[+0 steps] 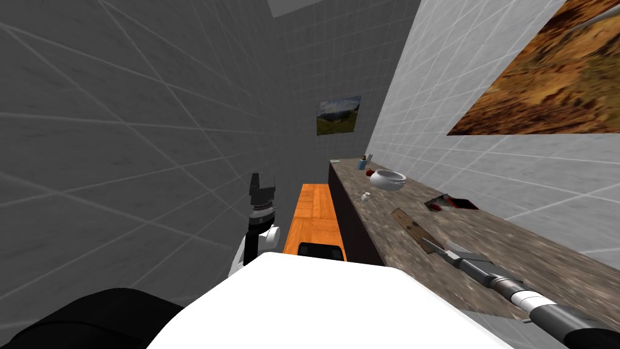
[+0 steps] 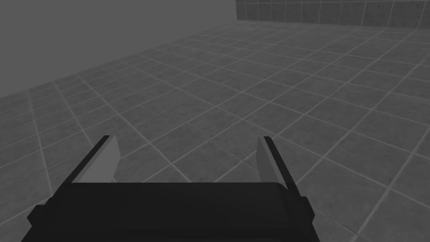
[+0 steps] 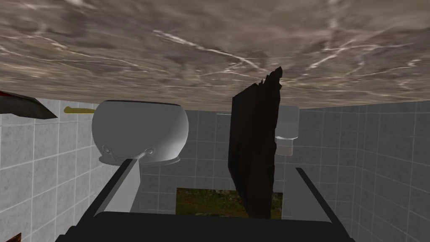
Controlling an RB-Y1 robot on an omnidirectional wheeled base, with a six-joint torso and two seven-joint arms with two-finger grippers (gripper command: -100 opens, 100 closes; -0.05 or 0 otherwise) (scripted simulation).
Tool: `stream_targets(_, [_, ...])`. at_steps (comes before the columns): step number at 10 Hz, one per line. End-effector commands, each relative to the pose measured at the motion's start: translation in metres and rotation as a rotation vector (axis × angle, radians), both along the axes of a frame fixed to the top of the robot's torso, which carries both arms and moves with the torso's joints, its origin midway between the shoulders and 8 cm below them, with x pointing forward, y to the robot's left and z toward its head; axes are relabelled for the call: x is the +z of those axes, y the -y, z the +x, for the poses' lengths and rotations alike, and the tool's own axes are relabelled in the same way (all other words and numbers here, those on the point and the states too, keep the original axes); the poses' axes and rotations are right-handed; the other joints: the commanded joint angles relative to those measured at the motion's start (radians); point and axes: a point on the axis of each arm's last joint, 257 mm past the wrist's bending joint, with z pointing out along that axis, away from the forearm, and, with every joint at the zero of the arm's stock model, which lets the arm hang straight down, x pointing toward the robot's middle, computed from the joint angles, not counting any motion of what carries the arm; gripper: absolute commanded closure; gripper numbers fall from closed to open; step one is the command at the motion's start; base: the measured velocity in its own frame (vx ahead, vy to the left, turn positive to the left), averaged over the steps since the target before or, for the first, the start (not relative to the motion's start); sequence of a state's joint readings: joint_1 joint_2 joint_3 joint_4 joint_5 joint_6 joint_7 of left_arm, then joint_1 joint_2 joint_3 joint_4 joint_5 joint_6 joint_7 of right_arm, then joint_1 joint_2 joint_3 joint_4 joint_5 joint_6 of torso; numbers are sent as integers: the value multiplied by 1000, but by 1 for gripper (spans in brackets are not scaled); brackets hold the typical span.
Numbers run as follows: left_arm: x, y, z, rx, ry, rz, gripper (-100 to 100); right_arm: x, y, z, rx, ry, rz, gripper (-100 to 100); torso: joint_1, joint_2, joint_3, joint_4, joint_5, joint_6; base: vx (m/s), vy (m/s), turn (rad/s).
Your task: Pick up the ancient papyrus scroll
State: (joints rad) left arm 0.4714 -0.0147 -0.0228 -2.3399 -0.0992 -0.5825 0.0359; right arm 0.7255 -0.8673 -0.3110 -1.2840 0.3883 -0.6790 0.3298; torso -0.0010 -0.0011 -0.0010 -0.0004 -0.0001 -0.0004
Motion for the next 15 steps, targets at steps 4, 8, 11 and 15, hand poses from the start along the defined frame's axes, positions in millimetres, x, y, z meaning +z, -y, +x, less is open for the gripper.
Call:
stream_targets(4, [0, 0, 0, 0, 0, 0, 0, 1, -1, -23, 43, 6, 8, -100, 1, -3, -2, -1, 0, 0, 108, 24, -74])
stream_targets(8, [0, 0, 0, 0, 0, 0, 0, 2, 1, -46, 66, 8, 8, -100, 1, -3, -2, -1, 0, 0, 103, 27, -77])
stream_targets(11, [0, 0, 0, 0, 0, 0, 0, 3, 8, -71, 70, 4, 0, -100, 2, -2, -1, 0, 0, 1, 99, 41, -120])
stream_targets(15, [0, 0, 0, 0, 0, 0, 0, 9, 5, -94, 103, 18, 4, -100, 1, -6, -3, -1, 0, 0, 121, 32, -68])
